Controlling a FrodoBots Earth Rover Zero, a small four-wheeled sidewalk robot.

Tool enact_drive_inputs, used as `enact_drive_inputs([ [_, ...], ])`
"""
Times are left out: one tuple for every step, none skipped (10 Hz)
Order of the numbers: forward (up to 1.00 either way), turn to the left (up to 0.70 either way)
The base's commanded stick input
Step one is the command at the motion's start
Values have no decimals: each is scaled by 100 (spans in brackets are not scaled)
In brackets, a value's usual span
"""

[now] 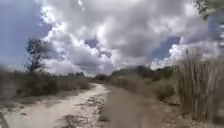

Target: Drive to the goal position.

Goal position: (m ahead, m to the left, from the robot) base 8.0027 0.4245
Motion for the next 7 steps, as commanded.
enact_drive_inputs([
  [85,13],
  [85,30],
  [85,22],
  [85,0],
  [85,0],
  [85,0],
  [85,5],
])
